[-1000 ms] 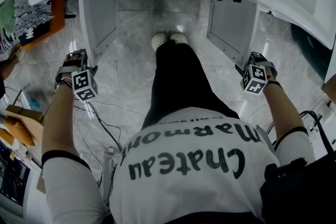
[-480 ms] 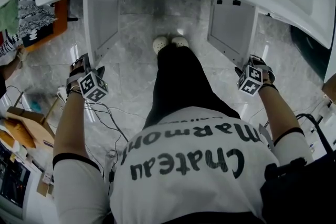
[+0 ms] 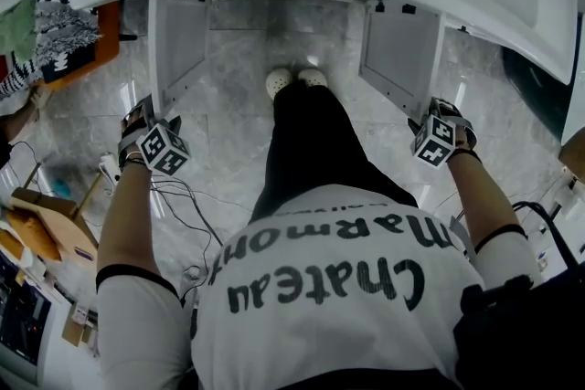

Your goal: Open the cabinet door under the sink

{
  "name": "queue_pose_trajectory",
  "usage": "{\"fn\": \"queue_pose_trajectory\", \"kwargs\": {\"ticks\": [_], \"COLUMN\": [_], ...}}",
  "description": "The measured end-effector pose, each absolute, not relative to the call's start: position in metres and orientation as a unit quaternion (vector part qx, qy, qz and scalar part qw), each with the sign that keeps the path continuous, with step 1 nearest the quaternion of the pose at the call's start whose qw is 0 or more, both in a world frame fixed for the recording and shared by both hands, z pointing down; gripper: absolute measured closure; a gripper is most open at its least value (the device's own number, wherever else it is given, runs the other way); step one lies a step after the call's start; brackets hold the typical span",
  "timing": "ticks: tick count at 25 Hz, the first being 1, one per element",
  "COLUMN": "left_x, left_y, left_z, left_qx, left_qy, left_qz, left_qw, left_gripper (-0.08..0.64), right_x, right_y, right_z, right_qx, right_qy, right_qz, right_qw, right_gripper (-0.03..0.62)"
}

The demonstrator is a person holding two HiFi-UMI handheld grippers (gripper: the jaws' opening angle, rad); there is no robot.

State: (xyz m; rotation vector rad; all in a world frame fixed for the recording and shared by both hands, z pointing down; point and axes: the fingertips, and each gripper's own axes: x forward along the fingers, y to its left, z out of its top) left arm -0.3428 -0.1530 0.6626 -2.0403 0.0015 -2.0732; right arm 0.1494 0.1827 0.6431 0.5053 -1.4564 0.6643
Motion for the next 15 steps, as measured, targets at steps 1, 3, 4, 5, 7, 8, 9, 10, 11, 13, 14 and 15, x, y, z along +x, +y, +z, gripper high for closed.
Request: {"fn": "queue_pose_trajectory", "kwargs": {"ticks": [1, 3, 4, 5, 7, 8, 9, 10, 11, 13, 14, 15], "left_x": [-0.344, -0.346, -0.348, -0.350, -0.353, -0.353, -0.354, -0.355, -0.357, -0.363, -0.365, -0.368], "left_y": [-0.153, -0.154, -0.156, -0.158, -0.165, -0.169, -0.173, -0.176, -0.178, -0.183, -0.185, -0.188], "left_z": [0.662, 0.661, 0.660, 0.657, 0.651, 0.648, 0.645, 0.642, 0.639, 0.630, 0.624, 0.618], "left_qx": [-0.696, -0.694, -0.692, -0.689, -0.687, -0.688, -0.690, -0.692, -0.695, -0.700, -0.701, -0.701], "left_qy": [0.004, 0.015, 0.025, 0.037, 0.063, 0.075, 0.087, 0.099, 0.114, 0.158, 0.187, 0.217], "left_qz": [-0.709, -0.712, -0.715, -0.718, -0.720, -0.718, -0.715, -0.711, -0.707, -0.695, -0.688, -0.679], "left_qw": [0.112, 0.099, 0.093, 0.087, 0.077, 0.074, 0.072, 0.070, 0.068, 0.052, 0.038, 0.024], "left_gripper": [0.245, 0.244, 0.245, 0.244, 0.242, 0.242, 0.242, 0.242, 0.242, 0.246, 0.275, 0.315], "right_x": [0.150, 0.153, 0.155, 0.157, 0.163, 0.167, 0.171, 0.176, 0.180, 0.189, 0.194, 0.200], "right_y": [0.182, 0.181, 0.181, 0.181, 0.180, 0.179, 0.179, 0.180, 0.180, 0.178, 0.177, 0.178], "right_z": [0.641, 0.637, 0.636, 0.634, 0.633, 0.632, 0.632, 0.631, 0.630, 0.625, 0.622, 0.619], "right_qx": [0.228, 0.240, 0.247, 0.255, 0.269, 0.275, 0.282, 0.293, 0.310, 0.357, 0.381, 0.399], "right_qy": [-0.646, -0.644, -0.642, -0.640, -0.634, -0.629, -0.621, -0.611, -0.599, -0.574, -0.562, -0.552], "right_qz": [0.294, 0.295, 0.296, 0.299, 0.305, 0.308, 0.314, 0.324, 0.340, 0.376, 0.391, 0.402], "right_qw": [0.666, 0.664, 0.662, 0.660, 0.658, 0.659, 0.661, 0.660, 0.655, 0.634, 0.621, 0.612], "right_gripper": [0.391, 0.390, 0.390, 0.388, 0.387, 0.387, 0.387, 0.387, 0.395, 0.462, 0.558, 0.565]}}
